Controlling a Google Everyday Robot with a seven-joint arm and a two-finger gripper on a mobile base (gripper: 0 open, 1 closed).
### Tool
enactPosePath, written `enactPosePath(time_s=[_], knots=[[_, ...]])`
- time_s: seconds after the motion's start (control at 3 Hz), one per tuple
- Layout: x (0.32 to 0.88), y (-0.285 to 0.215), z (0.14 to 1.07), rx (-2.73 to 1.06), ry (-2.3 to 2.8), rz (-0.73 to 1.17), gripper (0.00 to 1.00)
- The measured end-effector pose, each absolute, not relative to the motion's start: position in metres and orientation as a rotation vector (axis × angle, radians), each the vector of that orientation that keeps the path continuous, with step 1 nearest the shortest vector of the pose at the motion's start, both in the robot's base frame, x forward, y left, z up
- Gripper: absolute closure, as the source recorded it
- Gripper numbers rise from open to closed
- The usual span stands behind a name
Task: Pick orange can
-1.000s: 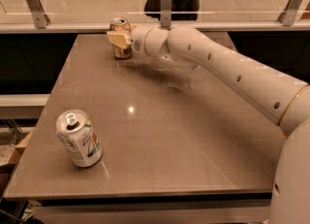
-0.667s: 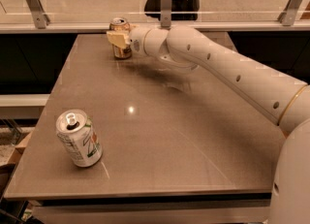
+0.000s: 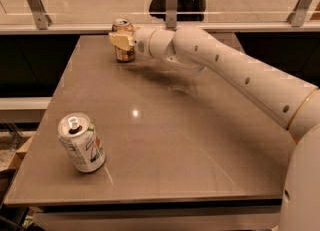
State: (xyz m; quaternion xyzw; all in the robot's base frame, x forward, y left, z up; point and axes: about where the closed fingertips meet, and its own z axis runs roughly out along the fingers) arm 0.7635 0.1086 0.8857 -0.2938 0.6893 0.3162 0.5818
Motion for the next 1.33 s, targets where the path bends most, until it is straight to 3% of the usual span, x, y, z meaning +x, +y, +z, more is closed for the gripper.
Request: enactPosePath(time_s=[1.33], knots=[[0.7, 0.1, 0.99, -0.876, 1.545, 0.69, 1.0]])
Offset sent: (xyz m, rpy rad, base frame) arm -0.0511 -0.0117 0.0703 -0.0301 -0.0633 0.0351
